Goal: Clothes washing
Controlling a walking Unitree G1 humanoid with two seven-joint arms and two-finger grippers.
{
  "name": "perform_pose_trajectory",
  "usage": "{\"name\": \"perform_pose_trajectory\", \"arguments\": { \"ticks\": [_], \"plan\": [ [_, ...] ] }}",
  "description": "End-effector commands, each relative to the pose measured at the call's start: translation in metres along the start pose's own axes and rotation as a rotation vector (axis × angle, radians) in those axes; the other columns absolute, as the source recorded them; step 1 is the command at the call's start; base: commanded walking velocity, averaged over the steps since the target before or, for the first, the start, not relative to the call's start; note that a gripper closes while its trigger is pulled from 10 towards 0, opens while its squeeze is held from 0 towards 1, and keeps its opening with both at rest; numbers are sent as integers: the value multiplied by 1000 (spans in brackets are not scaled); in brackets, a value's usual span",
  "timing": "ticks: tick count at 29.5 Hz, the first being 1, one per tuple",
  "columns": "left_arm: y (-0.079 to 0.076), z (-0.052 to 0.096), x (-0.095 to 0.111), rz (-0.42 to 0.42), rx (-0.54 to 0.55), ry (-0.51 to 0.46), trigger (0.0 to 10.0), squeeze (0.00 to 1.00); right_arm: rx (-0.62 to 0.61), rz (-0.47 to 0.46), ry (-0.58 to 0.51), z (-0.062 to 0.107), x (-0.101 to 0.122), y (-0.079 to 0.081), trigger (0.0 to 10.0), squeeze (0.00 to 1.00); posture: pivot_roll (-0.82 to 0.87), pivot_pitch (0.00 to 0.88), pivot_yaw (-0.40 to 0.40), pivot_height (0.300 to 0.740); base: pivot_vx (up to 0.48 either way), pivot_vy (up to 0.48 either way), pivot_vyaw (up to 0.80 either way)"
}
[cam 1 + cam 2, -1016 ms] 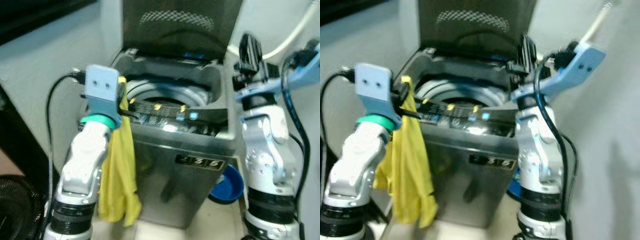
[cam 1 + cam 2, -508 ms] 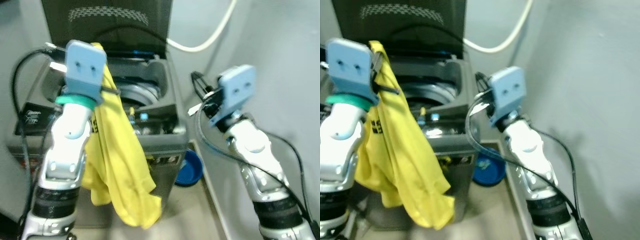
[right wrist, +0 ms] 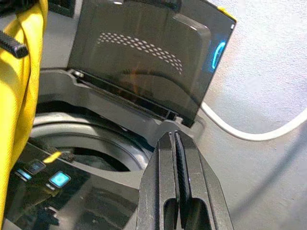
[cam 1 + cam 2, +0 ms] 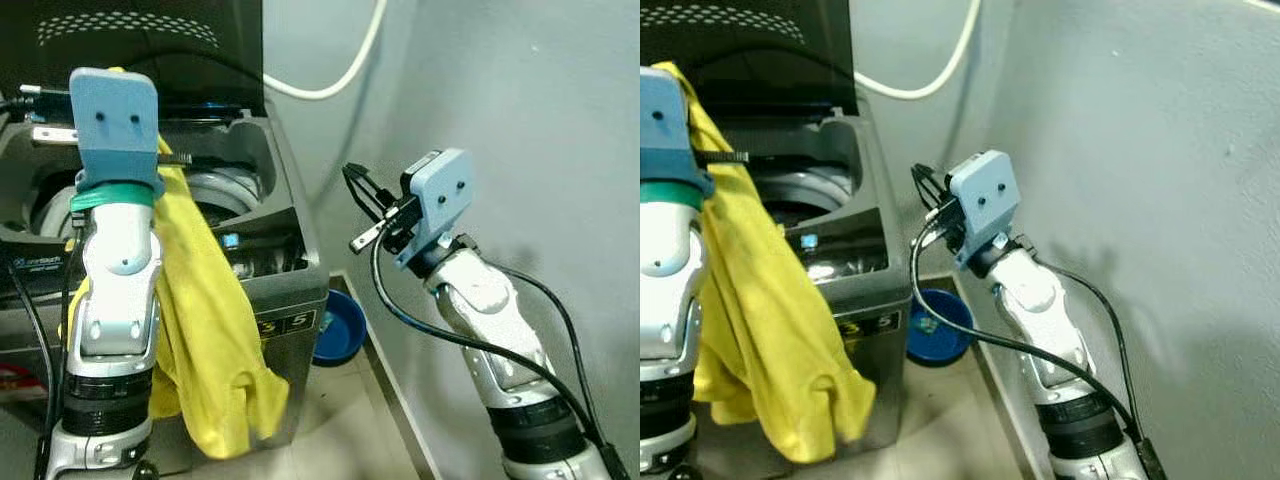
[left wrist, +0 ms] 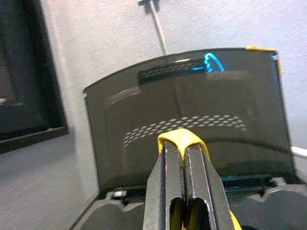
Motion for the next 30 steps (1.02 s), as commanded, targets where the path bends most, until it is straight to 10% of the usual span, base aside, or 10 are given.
{"name": "perform_pose_trajectory", "arguments": {
  "ticks": [1,30],
  "plan": [
    [-5,3,0,0,-14,-2,10000,0,-24,-13,-24,1,3,-4,10000,0,127,0,-21,740,0,0,0],
    [-9,4,-8,11,-16,47,10000,0,-85,-74,-35,2,1,-9,10000,0,127,3,-14,740,0,288,0]
  ]
}}
Point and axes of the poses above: a point about 5 cm out from each wrist's last joint towards the gripper, its own z axis pointing back from the gripper into the wrist, its own x axis along the axis of the wrist's last joint, y = z × x, the point moved 3 cm from there along -z, pointing out of the wrist towards the gripper, and after that the axes turned 6 degrees about z, right-handed, at the moved point
